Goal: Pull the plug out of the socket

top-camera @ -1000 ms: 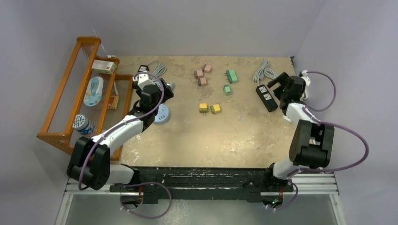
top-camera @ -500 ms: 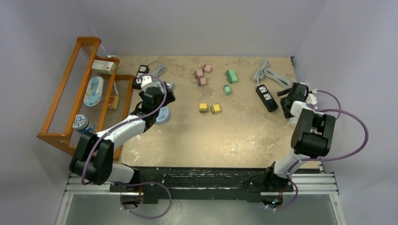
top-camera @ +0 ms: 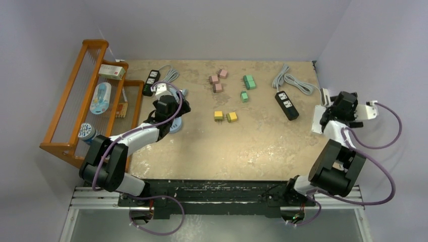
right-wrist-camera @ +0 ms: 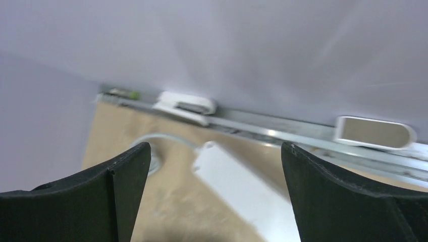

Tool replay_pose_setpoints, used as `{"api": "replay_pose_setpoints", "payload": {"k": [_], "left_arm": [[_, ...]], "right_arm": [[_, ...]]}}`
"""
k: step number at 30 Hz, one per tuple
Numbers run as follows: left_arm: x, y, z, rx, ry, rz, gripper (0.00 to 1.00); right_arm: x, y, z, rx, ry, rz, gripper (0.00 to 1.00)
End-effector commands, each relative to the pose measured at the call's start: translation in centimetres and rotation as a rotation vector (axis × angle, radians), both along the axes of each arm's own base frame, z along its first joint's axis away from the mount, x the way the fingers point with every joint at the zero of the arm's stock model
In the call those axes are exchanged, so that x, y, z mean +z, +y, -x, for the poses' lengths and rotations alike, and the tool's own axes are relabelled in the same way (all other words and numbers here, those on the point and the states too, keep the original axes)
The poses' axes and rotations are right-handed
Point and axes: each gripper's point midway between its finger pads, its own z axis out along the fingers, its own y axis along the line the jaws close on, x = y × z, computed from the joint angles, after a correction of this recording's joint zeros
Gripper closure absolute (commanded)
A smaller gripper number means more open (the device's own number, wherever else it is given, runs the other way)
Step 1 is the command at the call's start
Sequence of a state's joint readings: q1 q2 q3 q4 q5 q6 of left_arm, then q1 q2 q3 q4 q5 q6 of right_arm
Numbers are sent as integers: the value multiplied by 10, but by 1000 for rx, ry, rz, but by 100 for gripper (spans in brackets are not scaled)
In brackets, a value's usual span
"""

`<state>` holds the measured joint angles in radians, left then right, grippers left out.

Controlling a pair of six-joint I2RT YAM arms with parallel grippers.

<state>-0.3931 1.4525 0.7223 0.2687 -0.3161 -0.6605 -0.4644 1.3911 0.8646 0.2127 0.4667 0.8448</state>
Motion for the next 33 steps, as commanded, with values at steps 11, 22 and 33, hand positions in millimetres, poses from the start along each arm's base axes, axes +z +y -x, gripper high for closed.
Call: {"api": "replay_pose_setpoints", "payload": {"k": [11, 22, 33], "left_arm": [[17, 1, -3, 1, -60, -31, 15], [12, 0, -4, -4, -54, -33, 14], [10, -1, -7, -7, -47, -32, 14]], "right_arm": [[-128, 26, 24, -151, 314, -293, 2], [-129, 23, -6, -139, 312, -300, 2], [-118, 49, -101, 54, 265, -232, 3]]}}
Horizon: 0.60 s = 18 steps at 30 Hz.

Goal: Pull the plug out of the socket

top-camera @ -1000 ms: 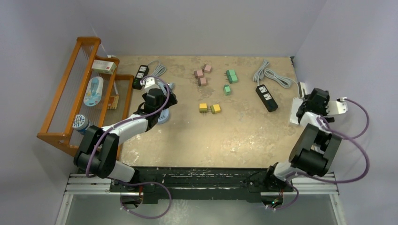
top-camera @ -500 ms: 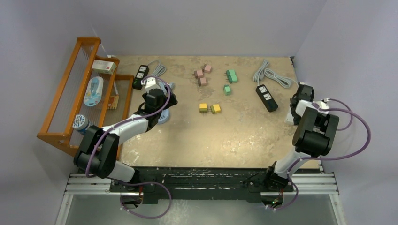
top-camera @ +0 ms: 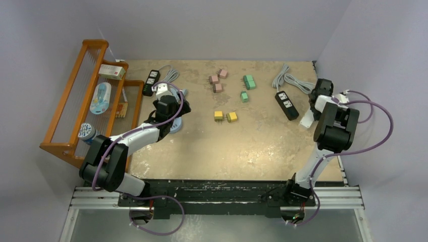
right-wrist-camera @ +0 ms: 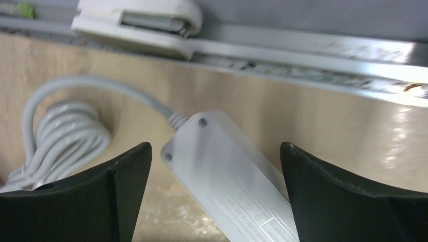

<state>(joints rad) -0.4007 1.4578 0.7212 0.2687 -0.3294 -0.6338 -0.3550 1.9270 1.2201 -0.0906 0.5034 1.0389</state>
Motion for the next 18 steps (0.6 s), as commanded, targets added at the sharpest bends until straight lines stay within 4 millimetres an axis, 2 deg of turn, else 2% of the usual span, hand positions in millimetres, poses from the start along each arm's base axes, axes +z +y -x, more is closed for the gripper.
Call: {"api": "replay_pose_setpoints", "payload": {"k": [1, 5, 7, 9, 12, 18], "left_arm": [[14, -2, -8, -1, -51, 1, 14], [15, -2, -8, 0, -50, 1, 14], [15, -3, -8, -5, -48, 4, 14], [15, -2, -8, -5, -43, -2, 14], [15, -1, -7, -1, -39, -7, 14], [20, 1, -9, 12, -45, -13, 14]], "right_arm": [[13, 35, -45, 95, -68, 0, 3], [6, 70, -70, 156, -83, -34, 2], [13, 80, -82, 182, -99, -17, 2], [29, 82, -88, 189, -99, 56, 1], [57, 76, -88, 192, -105, 138, 1], [131, 65, -68, 187, -170, 283, 1]]}}
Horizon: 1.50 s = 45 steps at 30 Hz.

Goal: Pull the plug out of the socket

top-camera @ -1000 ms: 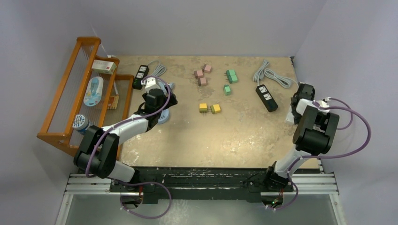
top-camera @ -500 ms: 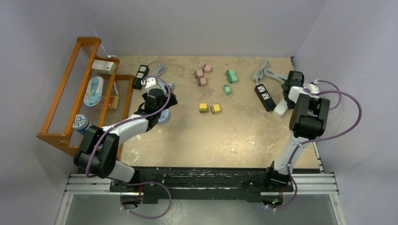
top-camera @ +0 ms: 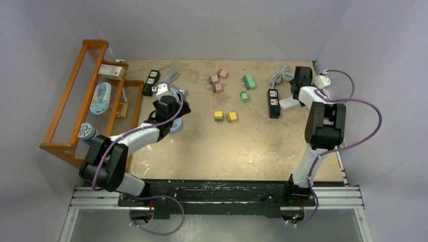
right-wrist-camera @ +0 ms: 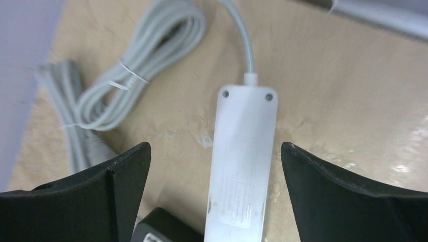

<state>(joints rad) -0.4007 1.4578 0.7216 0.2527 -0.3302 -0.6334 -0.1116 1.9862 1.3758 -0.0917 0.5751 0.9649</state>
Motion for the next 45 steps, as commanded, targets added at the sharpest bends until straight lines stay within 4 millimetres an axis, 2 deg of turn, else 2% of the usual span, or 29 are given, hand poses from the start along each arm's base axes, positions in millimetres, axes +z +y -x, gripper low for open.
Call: {"api": "replay_pose_setpoints", "payload": {"k": [1, 5, 7, 11, 13, 15, 17, 18, 20, 21, 24, 28, 32, 36, 41, 45], "left_arm": [[23, 0, -12, 13, -61, -6, 14], [32, 4, -14, 33, -76, -17, 15], [41, 9, -16, 55, -92, -30, 15], [68, 24, -14, 112, -154, -58, 15], [80, 29, -12, 131, -190, -58, 15], [89, 32, -10, 139, -220, -56, 15], [96, 34, -8, 144, -240, -63, 17], [98, 38, -5, 152, -245, -70, 18], [102, 44, 1, 171, -264, -76, 18], [104, 47, 4, 179, -274, -78, 18], [106, 50, 13, 178, -299, -68, 18], [105, 51, 20, 160, -333, -63, 17], [103, 45, 23, 113, -346, -52, 16], [94, 32, 22, 39, -328, -53, 16], [85, 23, 25, -21, -327, -55, 15], [82, 17, 25, -59, -323, -52, 15]], "right_arm": [[113, -24, 11, -47, -180, 176, 1], [160, -10, 29, -17, -258, 258, 1], [176, -1, 39, -5, -275, 309, 1], [192, 25, 57, 81, -311, 398, 1], [199, 47, 61, 186, -392, 397, 1], [194, 79, 63, 369, -486, 351, 1], [190, 115, 74, 566, -617, 319, 1], [205, 130, 80, 641, -709, 325, 1], [192, 155, 95, 734, -729, 324, 1], [187, 161, 100, 748, -703, 342, 0], [170, 170, 113, 774, -634, 399, 1], [163, 170, 126, 787, -597, 448, 1], [146, 167, 121, 781, -501, 476, 1], [136, 180, 114, 855, -499, 474, 1], [140, 216, 114, 1056, -595, 469, 1], [135, 251, 116, 1246, -651, 421, 1]]}}
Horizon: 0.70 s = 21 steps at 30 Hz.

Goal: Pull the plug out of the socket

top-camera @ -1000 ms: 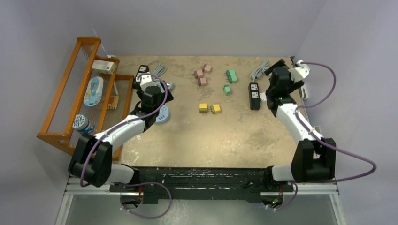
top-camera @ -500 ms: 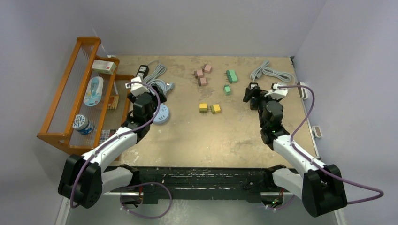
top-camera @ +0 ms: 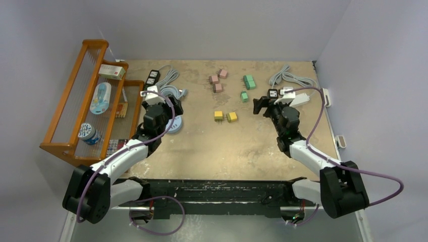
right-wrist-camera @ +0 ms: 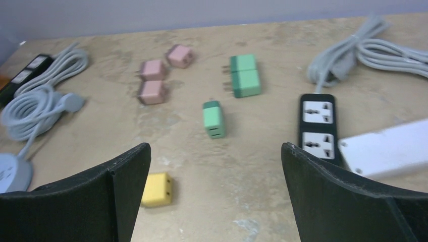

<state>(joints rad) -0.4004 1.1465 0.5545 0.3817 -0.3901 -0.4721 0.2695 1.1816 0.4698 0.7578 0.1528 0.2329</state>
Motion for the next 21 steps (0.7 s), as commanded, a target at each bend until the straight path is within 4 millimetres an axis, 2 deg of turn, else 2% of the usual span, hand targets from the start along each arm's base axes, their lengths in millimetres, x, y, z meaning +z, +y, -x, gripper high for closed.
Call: {"api": "replay_pose_setpoints", "payload": {"k": [1, 4, 7, 15, 21], "left_arm": [[11, -13, -3, -72, -57, 4, 15], [8, -15, -3, -84, -50, 2, 15], [5, -17, -3, -92, -45, 5, 15], [0, -16, -6, -83, -35, 7, 15], [-2, -14, -7, -74, -29, 7, 16]], "right_arm": [[22, 48, 2, 280, -104, -2, 1], [25, 59, 7, 387, -121, -30, 1], [23, 60, 5, 409, -110, -33, 1], [13, 37, -7, 283, -64, -10, 1], [8, 36, -9, 276, -60, 1, 0]]}}
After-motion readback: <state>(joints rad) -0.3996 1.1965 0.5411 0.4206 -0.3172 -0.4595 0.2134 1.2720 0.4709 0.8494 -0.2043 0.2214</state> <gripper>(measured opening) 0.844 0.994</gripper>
